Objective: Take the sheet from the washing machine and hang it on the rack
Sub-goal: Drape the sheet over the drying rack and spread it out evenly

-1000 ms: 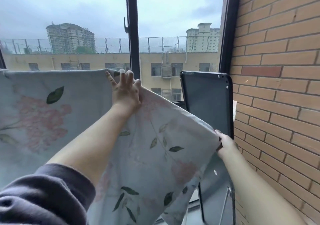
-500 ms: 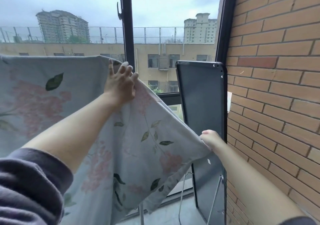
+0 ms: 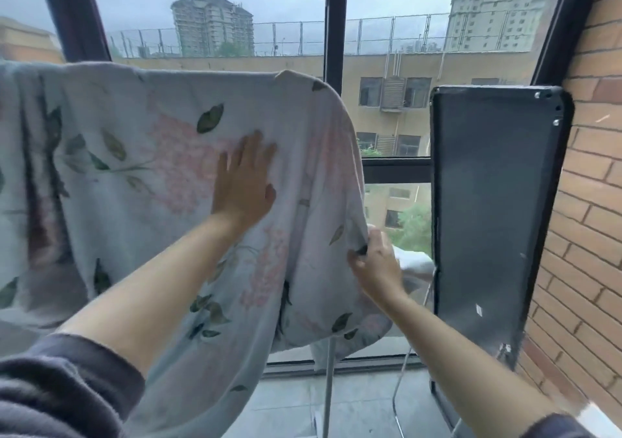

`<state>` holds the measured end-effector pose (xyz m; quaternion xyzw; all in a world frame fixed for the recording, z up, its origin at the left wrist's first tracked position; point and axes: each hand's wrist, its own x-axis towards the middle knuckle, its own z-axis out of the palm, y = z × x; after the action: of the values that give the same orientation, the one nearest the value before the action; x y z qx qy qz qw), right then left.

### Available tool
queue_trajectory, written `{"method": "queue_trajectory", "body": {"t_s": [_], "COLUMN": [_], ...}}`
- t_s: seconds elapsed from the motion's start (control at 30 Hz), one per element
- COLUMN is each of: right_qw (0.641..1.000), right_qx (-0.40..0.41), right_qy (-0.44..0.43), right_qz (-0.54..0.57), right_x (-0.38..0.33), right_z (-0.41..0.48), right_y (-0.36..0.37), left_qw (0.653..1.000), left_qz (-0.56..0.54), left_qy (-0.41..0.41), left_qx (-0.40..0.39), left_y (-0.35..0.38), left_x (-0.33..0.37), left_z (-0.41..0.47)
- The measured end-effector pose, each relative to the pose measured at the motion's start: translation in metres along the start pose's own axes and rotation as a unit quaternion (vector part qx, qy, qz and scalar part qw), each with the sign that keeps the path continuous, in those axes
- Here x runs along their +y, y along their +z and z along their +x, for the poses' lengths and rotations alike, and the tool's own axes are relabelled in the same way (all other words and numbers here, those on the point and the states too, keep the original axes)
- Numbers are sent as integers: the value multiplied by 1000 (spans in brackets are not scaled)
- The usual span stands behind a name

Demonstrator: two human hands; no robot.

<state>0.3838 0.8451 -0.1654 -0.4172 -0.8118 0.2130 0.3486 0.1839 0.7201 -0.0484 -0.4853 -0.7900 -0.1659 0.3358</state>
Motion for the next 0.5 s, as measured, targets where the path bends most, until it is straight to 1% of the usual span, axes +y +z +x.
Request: {"method": "queue_trajectory", "body": {"t_s": [0.07, 0.13, 0.17, 0.2, 0.23, 0.3, 0.33, 0.37, 0.43, 0.47, 0.5], "right_qw": [992, 966, 952, 932, 908, 839, 815, 809, 817, 823, 829], "right_qx": [-25, -39, -47, -68, -91, -168, -203, -221, -209, -192, -166], "right_qy": [125, 249, 291, 330, 370, 451, 465, 458, 441, 432, 419], "right_qz": [3, 51, 86, 131, 176, 255, 281, 294, 306, 314, 330], "right_x": [27, 60, 74, 87, 93, 97, 96, 98, 102, 100, 100], "right_z": [-17, -26, -29, -31, -32, -37, -37, -35, -25, -21, -15], "right_y": [20, 36, 40, 46, 48, 48, 47, 49, 54, 54, 53], "left_qw": [1000, 998, 996, 993, 988, 968, 953, 934, 902, 894, 893], "left_qz": [-28, -43, -55, -73, -97, -123, -131, -140, -152, -149, -144], "left_qy": [3, 45, 71, 81, 74, 12, -26, -66, -123, -139, -144], "left_qx": [-5, 7, -8, -45, -94, -217, -272, -321, -386, -399, -402], "left_y": [27, 60, 71, 84, 95, 120, 132, 145, 167, 175, 182], "left_x": [2, 14, 23, 33, 44, 65, 74, 84, 102, 108, 115], "left_z": [-40, -80, -98, -115, -127, -146, -153, -159, -169, -175, -180]}}
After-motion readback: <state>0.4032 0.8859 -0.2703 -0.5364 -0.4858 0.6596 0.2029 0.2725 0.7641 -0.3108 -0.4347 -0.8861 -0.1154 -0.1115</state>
